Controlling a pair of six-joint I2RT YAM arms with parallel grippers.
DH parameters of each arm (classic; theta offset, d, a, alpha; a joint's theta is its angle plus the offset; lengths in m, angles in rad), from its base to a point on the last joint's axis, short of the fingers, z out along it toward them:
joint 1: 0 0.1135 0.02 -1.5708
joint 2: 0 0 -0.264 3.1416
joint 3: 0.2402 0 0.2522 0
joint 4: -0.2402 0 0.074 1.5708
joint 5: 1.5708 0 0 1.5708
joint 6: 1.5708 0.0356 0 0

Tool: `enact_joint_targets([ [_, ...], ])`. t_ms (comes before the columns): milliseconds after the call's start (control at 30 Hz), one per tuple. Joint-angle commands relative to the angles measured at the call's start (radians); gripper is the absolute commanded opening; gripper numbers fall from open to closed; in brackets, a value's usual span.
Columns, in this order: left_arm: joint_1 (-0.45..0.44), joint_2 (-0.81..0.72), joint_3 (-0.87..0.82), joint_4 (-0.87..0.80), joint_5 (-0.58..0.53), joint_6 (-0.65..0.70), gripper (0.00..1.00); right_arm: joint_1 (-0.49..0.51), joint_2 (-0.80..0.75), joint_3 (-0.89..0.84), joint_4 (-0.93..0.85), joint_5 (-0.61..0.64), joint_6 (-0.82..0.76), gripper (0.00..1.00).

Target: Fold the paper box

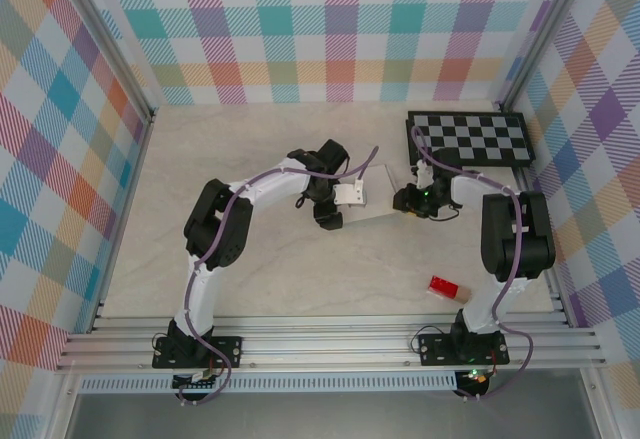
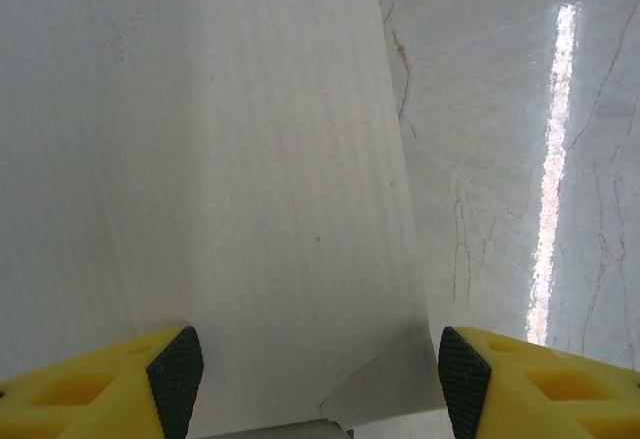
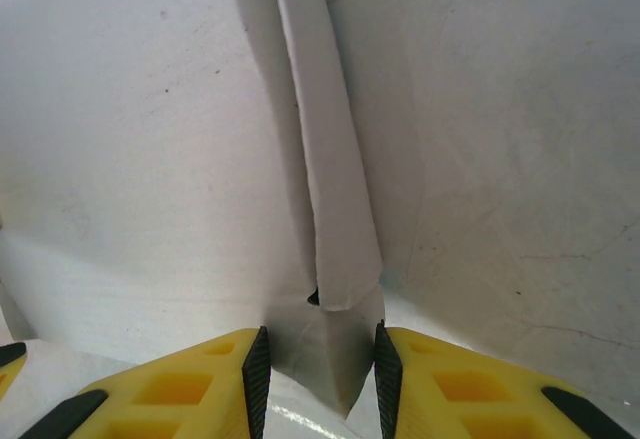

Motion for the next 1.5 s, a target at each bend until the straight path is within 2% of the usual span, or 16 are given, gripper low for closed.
enact_joint_targets([
  [0,-0.015,0.053,0.02,-0.054,-0.034,0.019,0.67,0.003,-0.022,-0.023,0.044,0.033,0.055,0.35],
  [100,-0.015,0.063,0.025,-0.066,-0.039,0.019,0.67,0.002,-0.036,-0.054,0.09,0.046,0.082,0.35],
  [200,-0.015,0.062,0.024,-0.063,-0.04,0.02,0.67,0.002,-0.032,-0.065,0.132,-0.006,0.096,0.35],
  [333,-0.015,0.073,0.035,-0.074,-0.041,0.021,0.66,0.002,-0.016,-0.056,0.146,-0.054,0.117,0.33],
  [567,-0.015,0.09,0.039,-0.086,-0.056,0.03,0.65,0.002,-0.004,-0.039,0.145,-0.056,0.122,0.33],
  [900,-0.026,0.106,0.013,-0.073,-0.153,0.06,0.69,0.001,0.019,-0.053,0.2,-0.042,0.162,0.35],
  [1133,-0.033,0.135,0.013,-0.075,-0.204,0.082,0.67,0.002,0.03,-0.042,0.196,-0.045,0.156,0.35],
  [1233,-0.032,0.138,0.032,-0.087,-0.157,0.063,0.67,0.001,0.031,-0.037,0.189,-0.047,0.146,0.35],
  [1467,-0.005,0.163,0.144,-0.188,0.042,-0.03,0.7,-0.006,0.043,-0.028,0.169,-0.051,0.138,0.35],
])
